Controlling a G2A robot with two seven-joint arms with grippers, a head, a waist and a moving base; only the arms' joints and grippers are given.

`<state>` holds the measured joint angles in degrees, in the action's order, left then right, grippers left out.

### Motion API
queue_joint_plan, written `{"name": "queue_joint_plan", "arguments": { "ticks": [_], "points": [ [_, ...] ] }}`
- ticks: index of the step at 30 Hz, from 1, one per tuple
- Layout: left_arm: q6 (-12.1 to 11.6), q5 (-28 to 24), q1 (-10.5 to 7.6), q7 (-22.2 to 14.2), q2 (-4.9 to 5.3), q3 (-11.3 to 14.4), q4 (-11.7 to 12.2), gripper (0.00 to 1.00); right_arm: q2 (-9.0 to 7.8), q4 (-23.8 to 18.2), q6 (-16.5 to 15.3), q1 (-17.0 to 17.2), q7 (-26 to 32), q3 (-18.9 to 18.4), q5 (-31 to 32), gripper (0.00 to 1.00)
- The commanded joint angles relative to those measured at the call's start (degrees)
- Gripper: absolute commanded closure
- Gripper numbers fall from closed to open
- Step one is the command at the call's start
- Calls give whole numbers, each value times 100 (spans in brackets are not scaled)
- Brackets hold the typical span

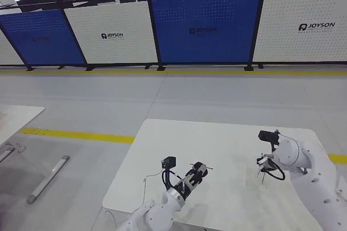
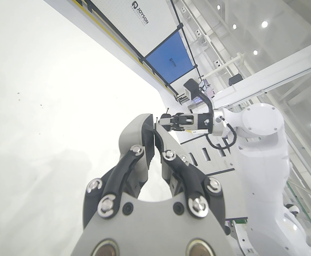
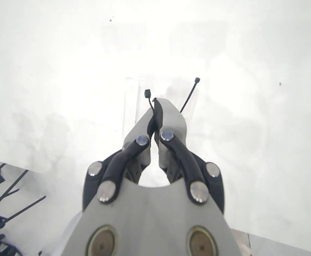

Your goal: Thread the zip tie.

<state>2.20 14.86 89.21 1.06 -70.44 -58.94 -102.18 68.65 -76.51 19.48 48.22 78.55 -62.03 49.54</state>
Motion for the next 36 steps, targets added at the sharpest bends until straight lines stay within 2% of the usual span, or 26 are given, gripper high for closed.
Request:
{"name": "queue_joint_plan", "arguments": {
  "ticks": [1, 5, 7, 9, 21, 23, 26, 29, 36],
  "points": [
    [0, 0, 0, 0, 0, 0, 0, 100, -68, -575, 0, 353, -39, -430, -78, 100],
    [0, 0, 0, 0, 0, 0, 0, 100, -160, -1519, -17, 964, -222, -1005, -354, 100],
    [0, 0, 0, 0, 0, 0, 0, 100, -191, -1804, -278, 1230, -259, -1221, -748, 100],
    [0, 0, 0, 0, 0, 0, 0, 100, -209, -1833, -479, 1308, -178, -1314, -963, 100],
    [0, 0, 0, 0, 0, 0, 0, 100, -209, -1833, -479, 1308, -178, -1314, -963, 100],
    [0, 0, 0, 0, 0, 0, 0, 100, -201, -1851, -543, 1400, -349, -1282, -1082, 100],
    [0, 0, 0, 0, 0, 0, 0, 100, -206, -1988, -535, 1481, -493, -1240, -1086, 100],
    [0, 0, 0, 0, 0, 0, 0, 100, -204, -2208, -393, 1588, -787, -1293, -1215, 100],
    [0, 0, 0, 0, 0, 0, 0, 100, -178, -2903, -78, 2010, -1622, -1501, -1888, 100]
  ]
}}
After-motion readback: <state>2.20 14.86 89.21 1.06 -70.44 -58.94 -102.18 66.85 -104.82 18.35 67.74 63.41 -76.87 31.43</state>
